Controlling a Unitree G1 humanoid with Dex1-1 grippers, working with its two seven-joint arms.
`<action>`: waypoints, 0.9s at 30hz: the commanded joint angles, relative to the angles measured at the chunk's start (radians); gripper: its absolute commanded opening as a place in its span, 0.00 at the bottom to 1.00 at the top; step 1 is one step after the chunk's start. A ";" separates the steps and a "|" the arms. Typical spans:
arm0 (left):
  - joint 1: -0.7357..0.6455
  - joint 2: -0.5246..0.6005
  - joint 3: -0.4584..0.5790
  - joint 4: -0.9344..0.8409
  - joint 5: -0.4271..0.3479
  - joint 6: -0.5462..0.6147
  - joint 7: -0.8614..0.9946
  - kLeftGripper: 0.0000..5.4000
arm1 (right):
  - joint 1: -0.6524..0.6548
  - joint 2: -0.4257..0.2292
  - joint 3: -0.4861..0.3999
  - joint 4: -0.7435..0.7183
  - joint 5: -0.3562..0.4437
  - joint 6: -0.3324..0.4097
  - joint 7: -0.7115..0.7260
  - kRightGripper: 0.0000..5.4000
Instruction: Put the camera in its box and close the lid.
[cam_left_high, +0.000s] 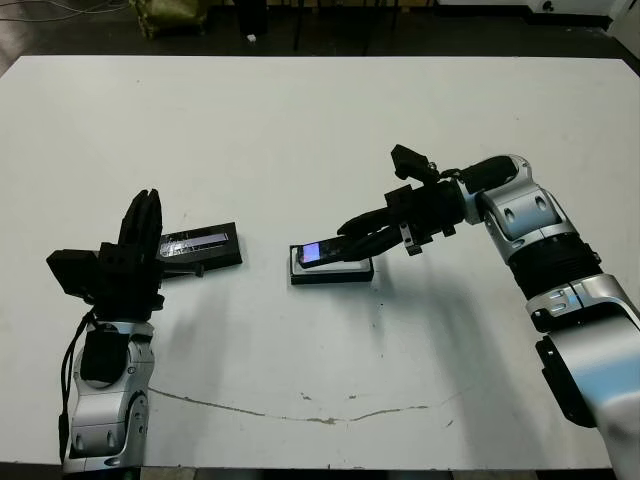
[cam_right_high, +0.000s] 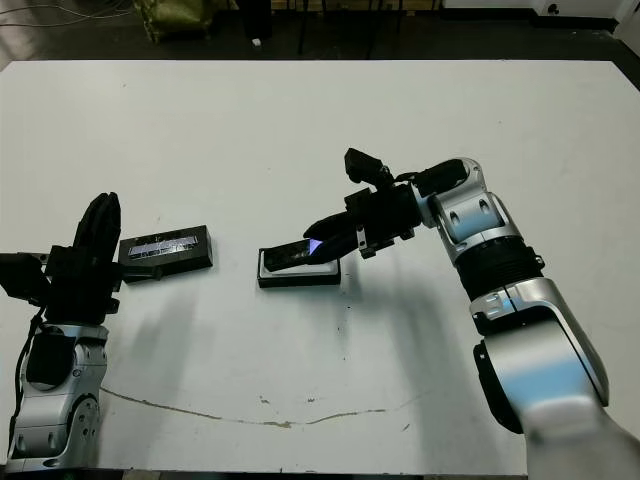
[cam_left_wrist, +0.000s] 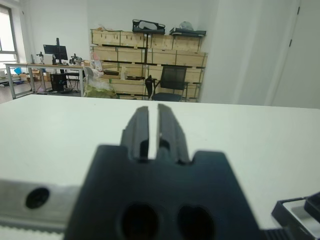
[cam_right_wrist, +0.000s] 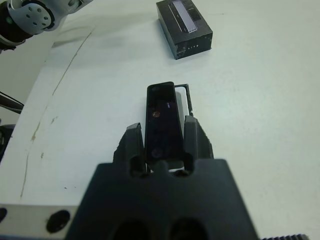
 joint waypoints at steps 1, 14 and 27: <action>0.016 0.001 0.000 0.010 0.002 0.009 0.003 0.00 | -0.010 -0.006 0.008 0.014 -0.023 -0.017 0.001 0.06; 0.017 0.000 0.002 0.018 -0.007 0.003 -0.003 0.00 | -0.018 0.022 0.012 0.078 -0.056 -0.069 -0.003 0.06; 0.021 -0.003 0.001 0.010 -0.010 0.009 0.000 0.00 | -0.018 0.057 0.026 0.107 -0.093 -0.082 -0.019 0.06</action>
